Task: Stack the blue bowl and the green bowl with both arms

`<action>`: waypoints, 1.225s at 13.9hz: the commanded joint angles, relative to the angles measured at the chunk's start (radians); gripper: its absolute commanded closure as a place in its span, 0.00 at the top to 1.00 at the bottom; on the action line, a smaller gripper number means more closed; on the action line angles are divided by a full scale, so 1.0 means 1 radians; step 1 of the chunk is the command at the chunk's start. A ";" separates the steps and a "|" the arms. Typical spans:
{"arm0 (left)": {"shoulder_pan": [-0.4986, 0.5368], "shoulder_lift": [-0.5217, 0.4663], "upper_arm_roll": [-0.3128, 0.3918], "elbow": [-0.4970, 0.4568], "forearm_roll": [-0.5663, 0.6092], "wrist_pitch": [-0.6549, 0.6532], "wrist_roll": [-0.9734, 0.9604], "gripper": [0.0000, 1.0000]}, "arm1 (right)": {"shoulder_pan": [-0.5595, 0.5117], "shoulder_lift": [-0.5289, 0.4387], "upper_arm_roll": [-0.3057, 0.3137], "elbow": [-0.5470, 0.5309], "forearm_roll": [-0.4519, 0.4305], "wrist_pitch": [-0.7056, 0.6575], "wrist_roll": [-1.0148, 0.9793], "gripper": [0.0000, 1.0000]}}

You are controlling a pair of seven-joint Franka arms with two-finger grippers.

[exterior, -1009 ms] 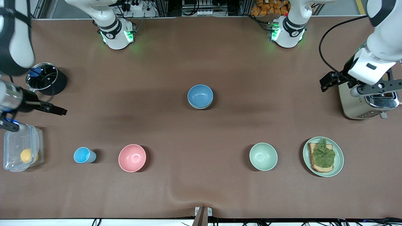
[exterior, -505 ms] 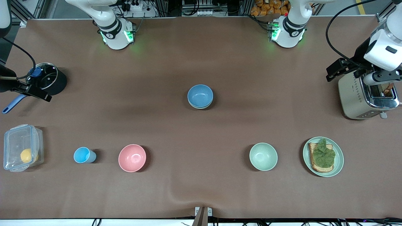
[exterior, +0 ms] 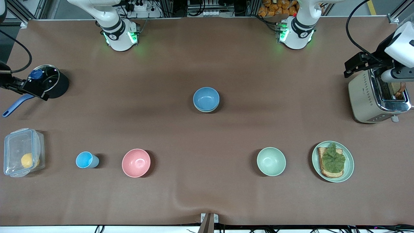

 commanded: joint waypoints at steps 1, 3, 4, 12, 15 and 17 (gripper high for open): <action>0.016 -0.002 -0.015 0.031 0.006 -0.025 0.047 1.00 | -0.024 -0.046 0.018 -0.016 -0.015 -0.014 -0.011 1.00; 0.017 -0.001 -0.013 0.031 0.003 -0.025 0.079 1.00 | -0.026 -0.058 0.017 -0.017 -0.015 -0.019 -0.011 1.00; 0.014 -0.002 -0.015 0.029 -0.007 -0.024 0.066 1.00 | -0.023 -0.068 0.017 -0.017 -0.014 -0.027 -0.011 1.00; 0.025 -0.001 -0.010 0.021 -0.026 0.021 0.064 1.00 | -0.009 -0.089 0.021 -0.043 0.020 -0.013 -0.012 1.00; 0.025 -0.001 -0.010 0.020 -0.027 0.024 0.064 1.00 | -0.009 -0.089 0.021 -0.056 0.021 0.003 -0.012 1.00; 0.025 0.001 -0.010 0.018 -0.021 0.028 0.066 1.00 | -0.007 -0.089 0.021 -0.061 0.020 0.004 -0.014 1.00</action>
